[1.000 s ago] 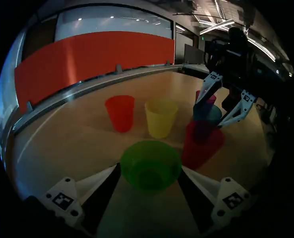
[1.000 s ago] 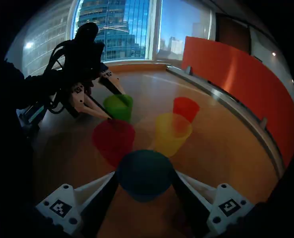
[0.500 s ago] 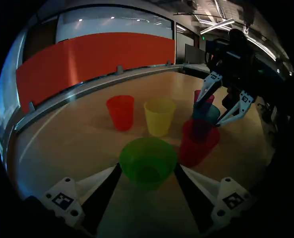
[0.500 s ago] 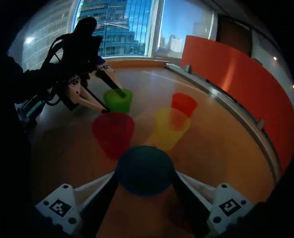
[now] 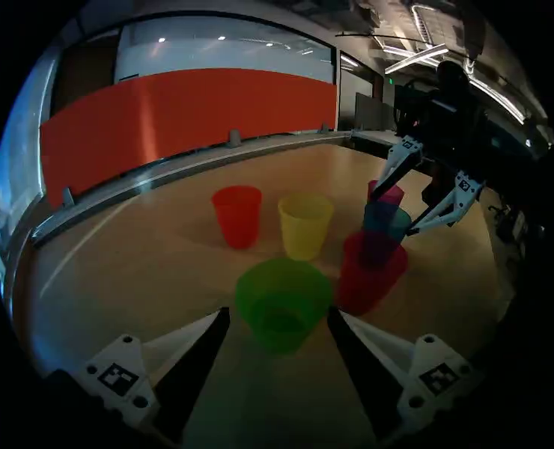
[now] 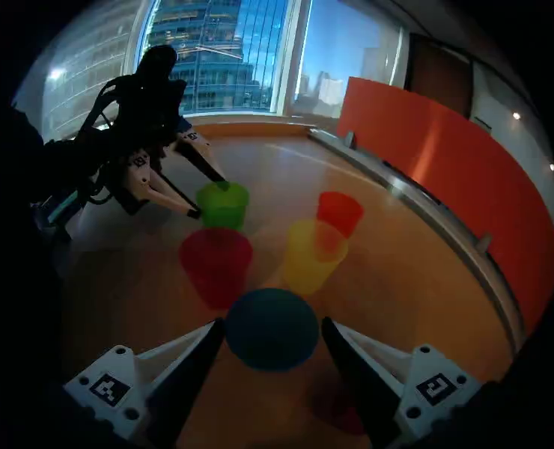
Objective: Pour water
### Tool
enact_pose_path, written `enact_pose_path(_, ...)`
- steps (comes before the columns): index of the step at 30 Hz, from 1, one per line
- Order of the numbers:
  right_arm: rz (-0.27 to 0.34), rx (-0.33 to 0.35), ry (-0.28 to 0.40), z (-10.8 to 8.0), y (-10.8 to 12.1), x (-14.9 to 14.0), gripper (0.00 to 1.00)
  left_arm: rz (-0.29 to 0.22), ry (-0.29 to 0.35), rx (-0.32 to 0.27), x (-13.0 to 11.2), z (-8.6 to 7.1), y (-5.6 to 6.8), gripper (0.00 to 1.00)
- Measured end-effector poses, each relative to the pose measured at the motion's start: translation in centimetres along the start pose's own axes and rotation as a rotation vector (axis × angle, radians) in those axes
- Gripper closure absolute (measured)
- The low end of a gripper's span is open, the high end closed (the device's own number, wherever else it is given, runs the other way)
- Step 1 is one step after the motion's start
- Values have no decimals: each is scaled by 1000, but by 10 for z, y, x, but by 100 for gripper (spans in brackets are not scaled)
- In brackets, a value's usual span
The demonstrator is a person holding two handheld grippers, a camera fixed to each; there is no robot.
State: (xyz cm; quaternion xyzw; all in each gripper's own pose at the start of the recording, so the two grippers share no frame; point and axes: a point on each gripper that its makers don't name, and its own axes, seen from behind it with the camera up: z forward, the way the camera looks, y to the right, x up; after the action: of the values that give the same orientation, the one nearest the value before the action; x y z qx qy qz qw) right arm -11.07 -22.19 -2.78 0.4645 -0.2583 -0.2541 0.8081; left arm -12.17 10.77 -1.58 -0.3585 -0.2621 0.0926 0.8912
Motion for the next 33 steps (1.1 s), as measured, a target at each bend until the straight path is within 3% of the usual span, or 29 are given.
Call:
enact_pose_path(6,-7,-18,51,-16,-4,18,0,-15,26,28,6,-14,-4,3)
enact_pose_path(15,48,-79,153,-45,-4,36,0,-39,114,89,29,-48,-9,3)
enact_pose_path(24,128,-193,305,-79,5,57,0,-35,222,220,59,-78,-24,3)
enact_pose_path(33,157,-303,425,-110,10,74,0,3,325,336,93,-105,-25,3)
